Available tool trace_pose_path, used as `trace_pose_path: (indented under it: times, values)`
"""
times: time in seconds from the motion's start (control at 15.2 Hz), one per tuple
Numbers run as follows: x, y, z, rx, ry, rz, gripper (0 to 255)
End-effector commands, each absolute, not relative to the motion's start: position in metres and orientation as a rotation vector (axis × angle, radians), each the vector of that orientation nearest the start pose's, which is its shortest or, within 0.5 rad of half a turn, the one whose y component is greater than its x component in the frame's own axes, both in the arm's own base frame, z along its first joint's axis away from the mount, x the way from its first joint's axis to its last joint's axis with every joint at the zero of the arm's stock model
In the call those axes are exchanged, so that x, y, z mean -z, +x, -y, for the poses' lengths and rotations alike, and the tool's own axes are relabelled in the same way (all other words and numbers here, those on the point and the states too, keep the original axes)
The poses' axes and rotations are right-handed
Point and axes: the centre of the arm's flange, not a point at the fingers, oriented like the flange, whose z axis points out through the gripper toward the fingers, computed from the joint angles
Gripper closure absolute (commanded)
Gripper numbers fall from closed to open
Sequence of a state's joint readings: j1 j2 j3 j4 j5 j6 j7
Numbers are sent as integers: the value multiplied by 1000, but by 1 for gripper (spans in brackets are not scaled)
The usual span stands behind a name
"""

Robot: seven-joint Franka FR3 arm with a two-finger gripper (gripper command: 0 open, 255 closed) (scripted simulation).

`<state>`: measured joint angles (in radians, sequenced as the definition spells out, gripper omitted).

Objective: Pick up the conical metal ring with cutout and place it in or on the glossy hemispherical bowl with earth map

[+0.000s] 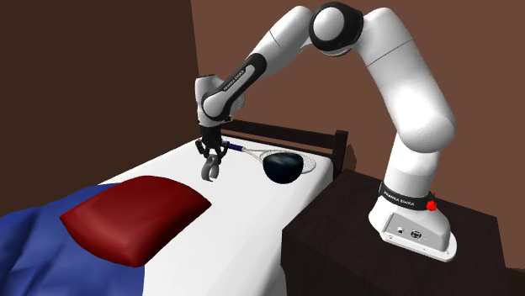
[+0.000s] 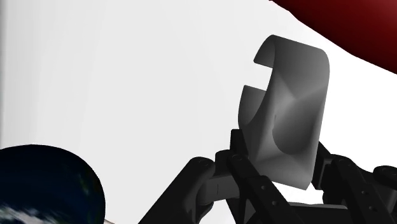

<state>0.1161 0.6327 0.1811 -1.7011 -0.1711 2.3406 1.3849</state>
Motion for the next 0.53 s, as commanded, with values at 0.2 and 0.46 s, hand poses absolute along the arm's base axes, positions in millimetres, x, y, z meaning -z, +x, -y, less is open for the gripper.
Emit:
trace_pose_path:
  times: [0.2,0.46]
  values:
    - [-259,652,-184,41,-2750,-1511,255]
    - [-280,652,-184,41,-2750,-1511,255]
